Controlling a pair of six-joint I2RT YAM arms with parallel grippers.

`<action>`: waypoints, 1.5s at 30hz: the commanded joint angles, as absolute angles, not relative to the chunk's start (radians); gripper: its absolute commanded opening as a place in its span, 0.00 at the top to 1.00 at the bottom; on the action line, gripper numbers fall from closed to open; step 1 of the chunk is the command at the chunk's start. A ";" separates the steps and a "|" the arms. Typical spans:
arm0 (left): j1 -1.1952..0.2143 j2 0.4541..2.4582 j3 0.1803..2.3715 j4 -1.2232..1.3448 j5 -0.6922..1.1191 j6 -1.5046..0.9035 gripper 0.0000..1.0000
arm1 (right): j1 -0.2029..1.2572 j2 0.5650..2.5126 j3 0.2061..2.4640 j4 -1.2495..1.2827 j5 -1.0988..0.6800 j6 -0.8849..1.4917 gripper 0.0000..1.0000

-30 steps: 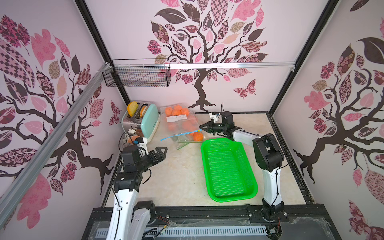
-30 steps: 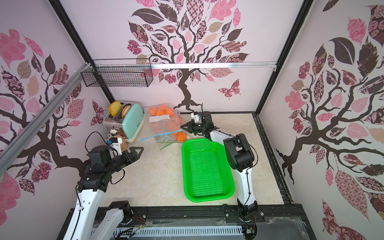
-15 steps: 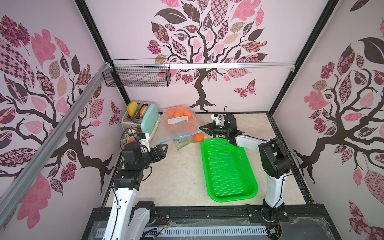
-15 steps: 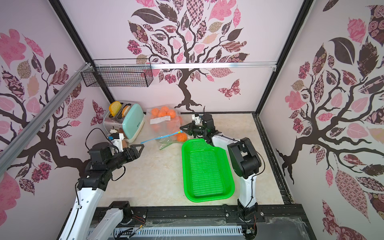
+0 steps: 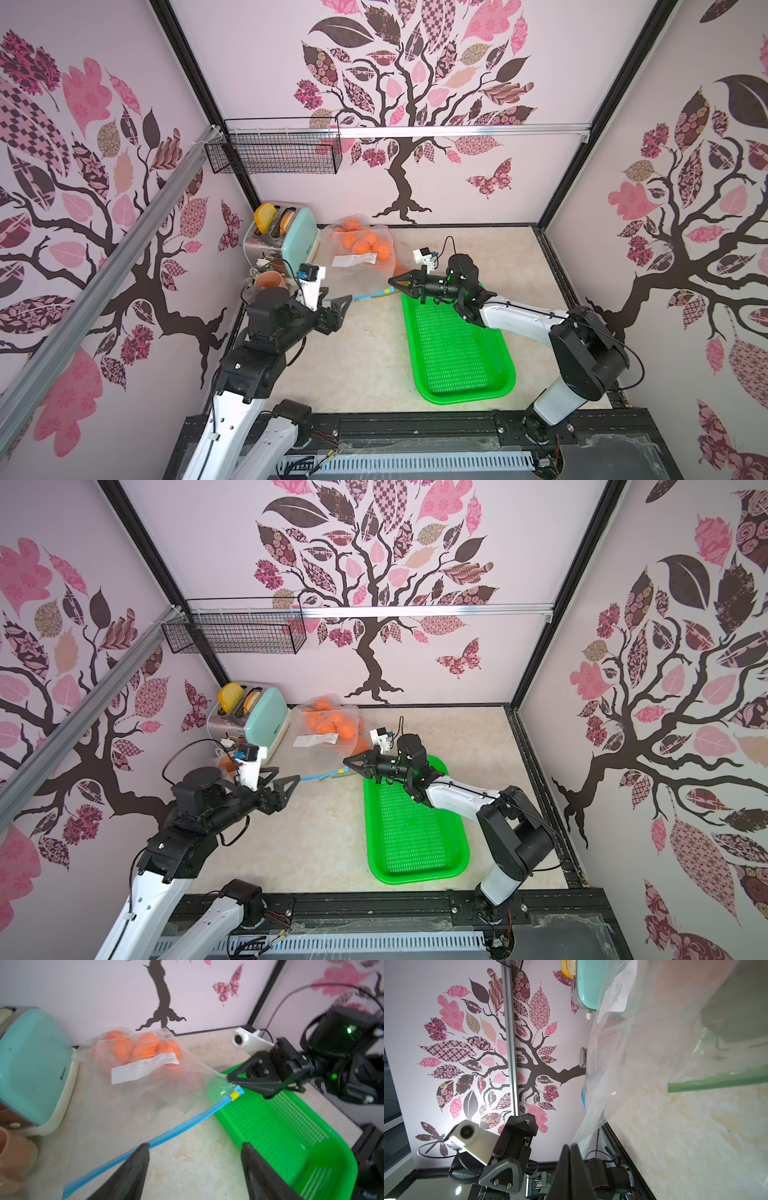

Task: Open the zip-top bag and take out the orange
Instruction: Pick up the zipper food storage bag.

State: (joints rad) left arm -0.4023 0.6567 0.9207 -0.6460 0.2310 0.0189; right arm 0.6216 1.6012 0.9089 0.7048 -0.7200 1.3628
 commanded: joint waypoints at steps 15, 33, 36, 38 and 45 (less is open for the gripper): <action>-0.668 0.812 0.859 -0.450 0.246 0.597 0.26 | 0.635 1.463 0.843 0.714 -0.672 1.440 1.00; -0.724 0.916 0.875 -0.439 -0.071 0.660 1.00 | 0.636 1.483 0.843 0.722 -0.696 1.425 1.00; -0.724 0.905 0.879 -0.464 -0.057 0.650 1.00 | 0.622 1.478 0.851 0.699 -0.694 1.388 1.00; -0.724 0.896 0.880 -0.478 -0.058 0.646 1.00 | 0.613 1.476 0.861 0.668 -0.693 1.337 0.86; -0.724 0.834 0.892 -0.550 -0.092 0.622 1.00 | 0.502 1.432 0.914 0.471 -0.726 0.702 0.43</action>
